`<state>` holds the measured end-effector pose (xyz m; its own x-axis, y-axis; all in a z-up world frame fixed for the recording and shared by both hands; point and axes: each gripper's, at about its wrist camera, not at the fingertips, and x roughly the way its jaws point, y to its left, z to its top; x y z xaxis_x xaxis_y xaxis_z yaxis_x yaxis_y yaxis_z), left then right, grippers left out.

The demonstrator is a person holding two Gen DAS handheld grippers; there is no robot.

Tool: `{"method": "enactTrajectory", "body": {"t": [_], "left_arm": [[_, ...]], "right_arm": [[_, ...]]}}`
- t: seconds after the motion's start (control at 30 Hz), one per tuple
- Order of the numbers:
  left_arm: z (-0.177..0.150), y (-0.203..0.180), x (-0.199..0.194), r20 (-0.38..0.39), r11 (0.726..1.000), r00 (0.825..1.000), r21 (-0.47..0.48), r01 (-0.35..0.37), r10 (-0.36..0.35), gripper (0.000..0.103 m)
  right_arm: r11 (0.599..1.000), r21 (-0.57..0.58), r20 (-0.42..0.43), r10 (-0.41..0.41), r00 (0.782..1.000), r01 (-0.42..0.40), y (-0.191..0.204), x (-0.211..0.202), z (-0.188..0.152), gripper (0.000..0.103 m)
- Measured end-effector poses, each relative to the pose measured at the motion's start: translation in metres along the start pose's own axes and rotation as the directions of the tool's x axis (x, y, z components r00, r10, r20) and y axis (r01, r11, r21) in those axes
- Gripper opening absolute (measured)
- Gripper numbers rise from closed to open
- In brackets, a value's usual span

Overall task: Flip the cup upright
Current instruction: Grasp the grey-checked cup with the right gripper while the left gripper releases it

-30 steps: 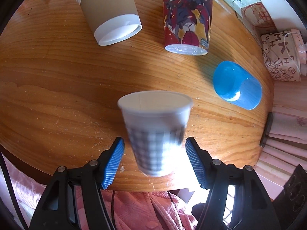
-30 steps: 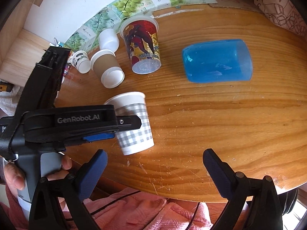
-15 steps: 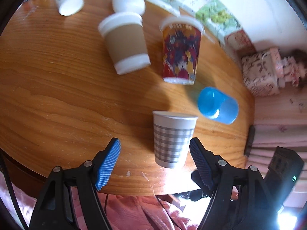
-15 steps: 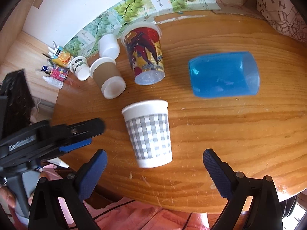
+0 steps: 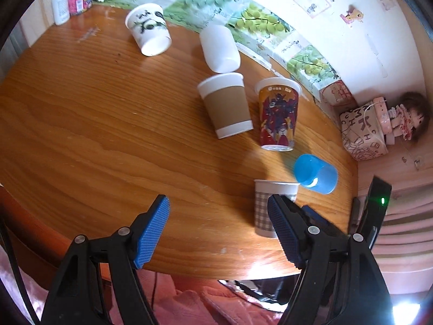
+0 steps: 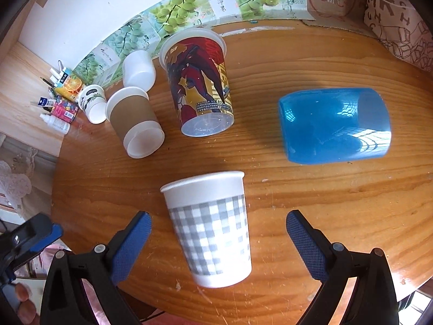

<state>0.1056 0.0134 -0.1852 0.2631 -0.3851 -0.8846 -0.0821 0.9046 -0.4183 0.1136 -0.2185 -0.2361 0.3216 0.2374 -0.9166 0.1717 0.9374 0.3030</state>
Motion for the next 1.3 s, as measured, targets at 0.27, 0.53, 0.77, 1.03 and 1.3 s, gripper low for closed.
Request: {"method": "enactTrajectory", "body": {"t": [0.27,0.53,0.77,1.03,1.3], "left_arm": [[-0.002,0.02,-0.006,-0.01,1.0,1.0,-0.016,-0.013,0.013,0.078],[0.001,0.028,-0.009,-0.017,1.0,1.0,-0.01,-0.018,0.018,0.078],[0.006,0.026,-0.008,-0.017,1.0,1.0,0.008,-0.018,0.019,0.078],[0.008,0.017,-0.004,-0.014,0.999,1.0,0.034,-0.012,0.013,0.078],[0.005,0.009,0.001,-0.011,0.998,1.0,0.05,-0.029,0.029,0.078]], "right_arm": [[1.0,-0.01,-0.006,-0.018,1.0,0.018,0.009,0.021,0.009,0.088],[1.0,0.018,-0.021,-0.003,1.0,0.003,0.012,0.029,0.015,0.069],[1.0,-0.001,0.07,-0.002,0.998,0.002,0.016,0.011,0.016,0.068],[0.993,-0.112,0.256,0.004,0.967,0.025,0.025,-0.015,0.003,0.068],[0.963,-0.266,0.314,0.041,0.949,0.046,0.036,-0.022,-0.02,0.068]]}}
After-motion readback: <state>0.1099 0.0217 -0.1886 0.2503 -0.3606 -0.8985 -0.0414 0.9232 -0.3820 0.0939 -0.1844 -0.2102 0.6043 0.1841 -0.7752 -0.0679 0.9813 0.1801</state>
